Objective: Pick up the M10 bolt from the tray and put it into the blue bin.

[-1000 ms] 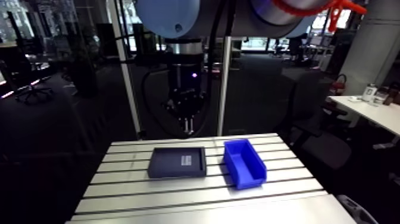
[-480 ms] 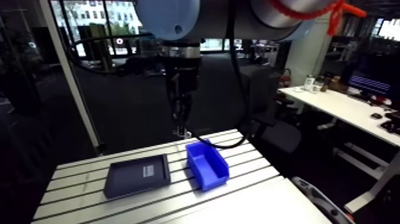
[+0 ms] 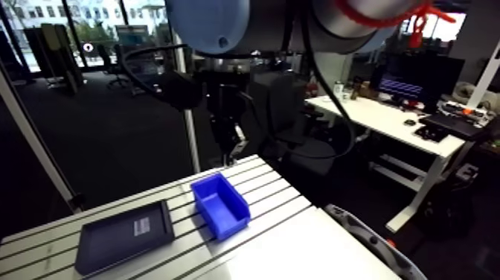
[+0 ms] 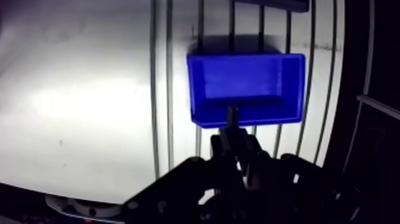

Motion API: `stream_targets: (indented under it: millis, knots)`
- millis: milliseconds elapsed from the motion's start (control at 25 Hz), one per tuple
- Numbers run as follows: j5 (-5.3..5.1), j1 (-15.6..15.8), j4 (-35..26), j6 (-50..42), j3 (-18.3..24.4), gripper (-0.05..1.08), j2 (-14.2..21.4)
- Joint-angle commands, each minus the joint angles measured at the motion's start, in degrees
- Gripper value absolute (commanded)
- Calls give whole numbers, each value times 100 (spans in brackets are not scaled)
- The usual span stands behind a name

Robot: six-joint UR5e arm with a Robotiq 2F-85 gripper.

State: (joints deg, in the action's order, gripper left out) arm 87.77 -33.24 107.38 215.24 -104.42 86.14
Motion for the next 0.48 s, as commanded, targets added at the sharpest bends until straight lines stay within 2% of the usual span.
stream_targets:
  millis: [40,240,480]
  knots:
    - [192,18,992,254,-329,105,-111]
    - [192,247,1168,201,-417,105,-128]
    - [227,458,1229,87,-382,105,-480]
